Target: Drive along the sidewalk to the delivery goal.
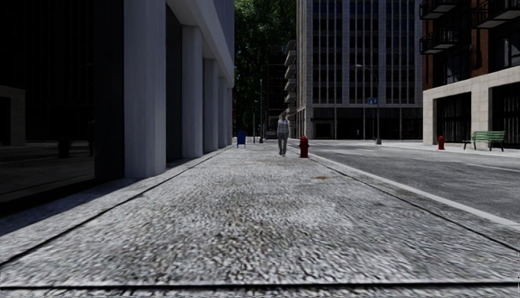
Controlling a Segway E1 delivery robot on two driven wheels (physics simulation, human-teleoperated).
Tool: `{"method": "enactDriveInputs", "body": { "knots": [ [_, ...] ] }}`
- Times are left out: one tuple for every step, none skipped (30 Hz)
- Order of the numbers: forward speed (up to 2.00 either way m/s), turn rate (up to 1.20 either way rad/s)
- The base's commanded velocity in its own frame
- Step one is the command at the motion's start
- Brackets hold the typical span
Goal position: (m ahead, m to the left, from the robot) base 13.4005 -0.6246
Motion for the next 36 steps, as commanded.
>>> {"method": "enactDriveInputs", "body": {
  "knots": [
    [1.99,0.0],
    [1.99,0.0],
    [1.99,0.0],
    [1.99,0.0],
    [1.99,0.0],
    [1.99,0.0],
    [1.99,0.0],
    [1.99,0.0],
    [1.99,0.0],
    [1.99,0.0],
    [1.99,0.0],
    [1.99,0.0],
    [1.99,0.0],
    [1.99,0.0],
    [1.99,0.0],
    [1.99,0.0],
    [1.99,0.0],
    [1.99,0.0],
    [1.99,0.0],
    [1.99,0.14],
    [1.99,0.14],
    [1.99,0.31],
    [1.99,0.36],
    [1.99,0.31],
    [1.99,0.31],
    [1.99,0.23],
    [1.99,0.21],
    [1.99,0.21],
    [1.99,0.21],
    [1.99,0.21],
    [1.99,0.21],
    [1.99,0.21],
    [1.99,0.21],
    [1.99,0.21],
    [1.99,0.29],
    [1.99,0.33]
  ]
}}
